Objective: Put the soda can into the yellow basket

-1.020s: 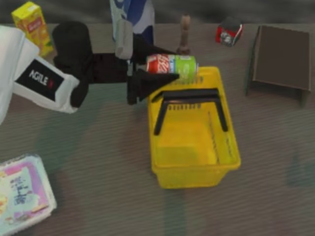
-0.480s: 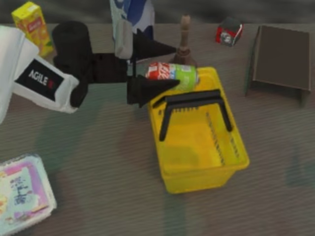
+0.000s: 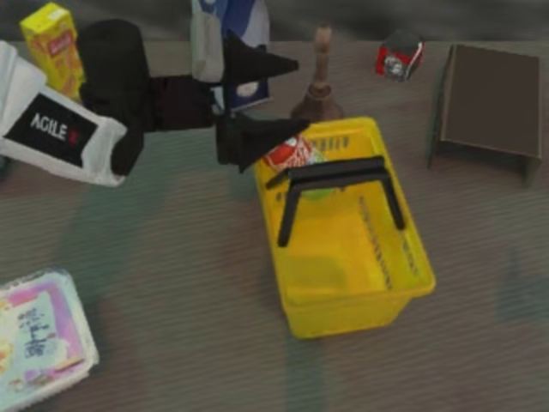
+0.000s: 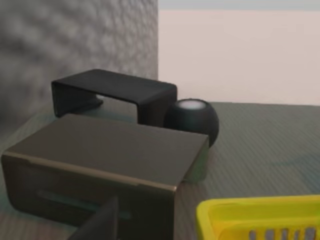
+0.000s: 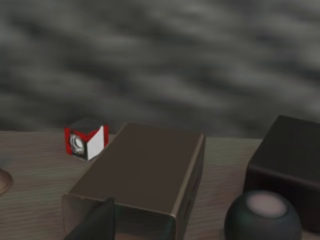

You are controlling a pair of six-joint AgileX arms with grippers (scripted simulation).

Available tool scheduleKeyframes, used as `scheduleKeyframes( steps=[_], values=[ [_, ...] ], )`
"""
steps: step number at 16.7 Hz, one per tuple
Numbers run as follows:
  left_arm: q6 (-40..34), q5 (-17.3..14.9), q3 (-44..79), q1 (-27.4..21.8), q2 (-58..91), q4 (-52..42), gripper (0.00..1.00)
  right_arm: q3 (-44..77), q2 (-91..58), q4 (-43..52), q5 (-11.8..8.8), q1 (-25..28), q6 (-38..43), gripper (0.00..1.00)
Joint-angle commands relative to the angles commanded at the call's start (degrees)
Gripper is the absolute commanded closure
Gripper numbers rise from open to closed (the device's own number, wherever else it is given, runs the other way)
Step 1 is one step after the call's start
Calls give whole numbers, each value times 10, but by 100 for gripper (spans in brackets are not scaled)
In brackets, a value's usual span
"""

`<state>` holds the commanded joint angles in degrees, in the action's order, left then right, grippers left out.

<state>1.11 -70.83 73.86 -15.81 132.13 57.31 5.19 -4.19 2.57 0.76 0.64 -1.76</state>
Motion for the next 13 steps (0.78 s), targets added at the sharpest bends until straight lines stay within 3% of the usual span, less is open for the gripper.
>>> scheduleKeyframes(
  steps=[6,13],
  values=[
    [-38,114,-76,40,-199,-80,0,201,-198,129,11,49,-91,0],
    [-75,315,-260,99,-573,-242,0,535,-554,366,9,153,-260,0]
  ],
)
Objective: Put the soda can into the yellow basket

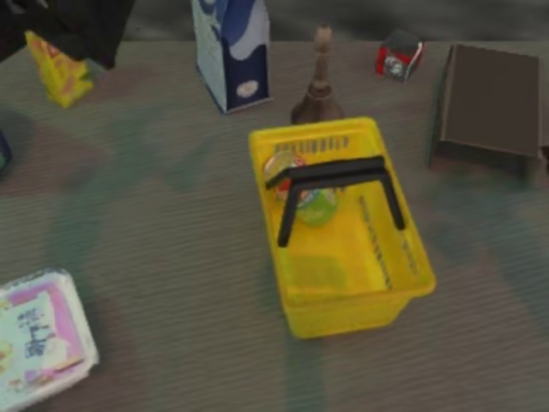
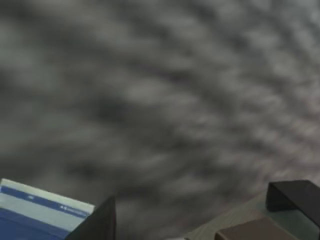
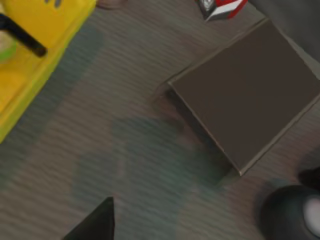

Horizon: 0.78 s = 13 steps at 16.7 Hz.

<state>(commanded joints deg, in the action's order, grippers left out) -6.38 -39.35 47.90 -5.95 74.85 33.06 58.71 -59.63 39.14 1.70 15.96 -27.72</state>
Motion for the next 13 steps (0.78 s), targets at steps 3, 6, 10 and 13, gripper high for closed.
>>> scheduleKeyframes(
  steps=[3,6,10,13],
  values=[
    [-3,91,-102,22,-175,-81,0,155,-165,109,-3,49,-78,0],
    [3,182,-211,40,-353,-162,0,305,-323,214,-6,97,-153,0],
    [23,282,-338,57,-552,-248,0,483,-507,336,-10,152,-241,0],
    [42,339,-410,65,-657,-292,0,588,-614,406,-12,185,-292,0]
  ],
)
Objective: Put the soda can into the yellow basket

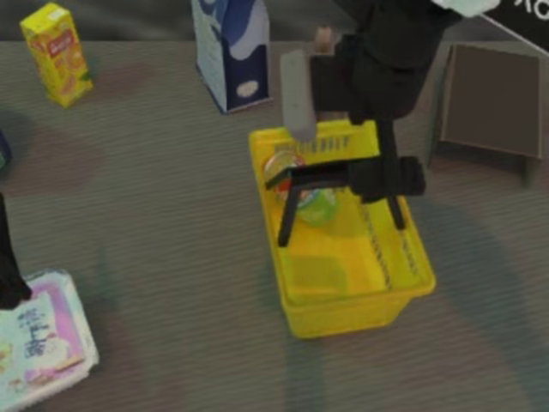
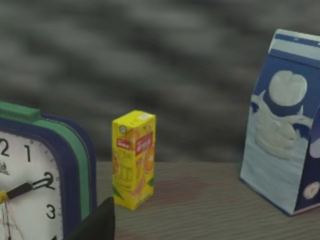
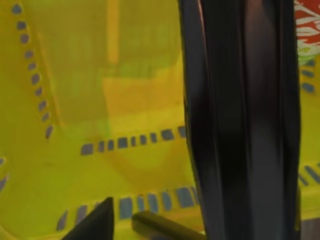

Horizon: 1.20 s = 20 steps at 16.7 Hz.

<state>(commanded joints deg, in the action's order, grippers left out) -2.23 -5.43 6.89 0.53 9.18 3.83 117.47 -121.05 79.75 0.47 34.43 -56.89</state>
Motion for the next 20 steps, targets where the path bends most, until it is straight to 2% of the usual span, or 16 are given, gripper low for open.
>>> scheduleKeyframes(
  steps=[3,5,12,20],
  values=[
    [16,39,-50,5,-67,-28,0,71,-72,47,-2,22,-34,0],
    [21,52,-66,6,-88,-37,0,94,-95,63,-2,29,-45,0],
    [22,54,-69,6,-92,-38,0,95,-99,63,-2,28,-47,0],
    [22,54,-69,6,-92,-38,0,39,-91,14,-3,31,-47,0]
  ],
)
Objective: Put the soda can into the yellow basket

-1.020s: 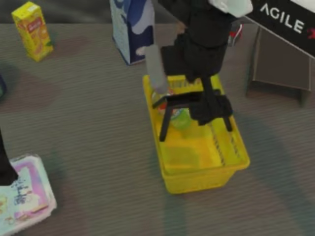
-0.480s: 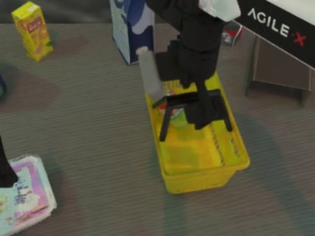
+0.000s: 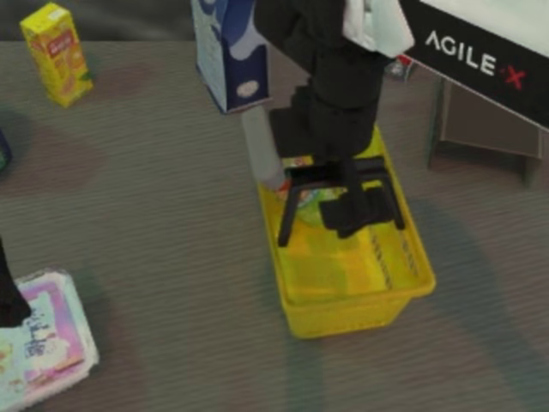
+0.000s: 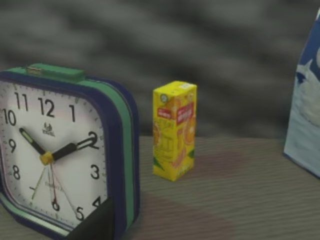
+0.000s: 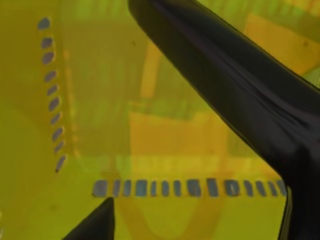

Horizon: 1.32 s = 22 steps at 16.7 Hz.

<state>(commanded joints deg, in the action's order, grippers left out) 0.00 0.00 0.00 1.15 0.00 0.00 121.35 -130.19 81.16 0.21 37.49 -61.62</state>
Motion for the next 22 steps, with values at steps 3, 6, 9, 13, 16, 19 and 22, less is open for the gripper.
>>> scheduleKeyframes(
  steps=[3,6,9,13,16,19,22],
  values=[
    [0,0,0,0,0,0,0,0,0,0,0,0,0,15],
    [0,0,0,0,0,0,0,0,0,0,0,0,0,38],
    [0,0,0,0,0,0,0,0,0,0,0,0,0,60],
    [0,0,0,0,0,0,0,0,0,0,0,0,0,90],
    [0,0,0,0,0,0,0,0,0,0,0,0,0,100],
    [0,0,0,0,0,0,0,0,0,0,0,0,0,100],
    [0,0,0,0,0,0,0,0,0,0,0,0,0,100]
  ],
)
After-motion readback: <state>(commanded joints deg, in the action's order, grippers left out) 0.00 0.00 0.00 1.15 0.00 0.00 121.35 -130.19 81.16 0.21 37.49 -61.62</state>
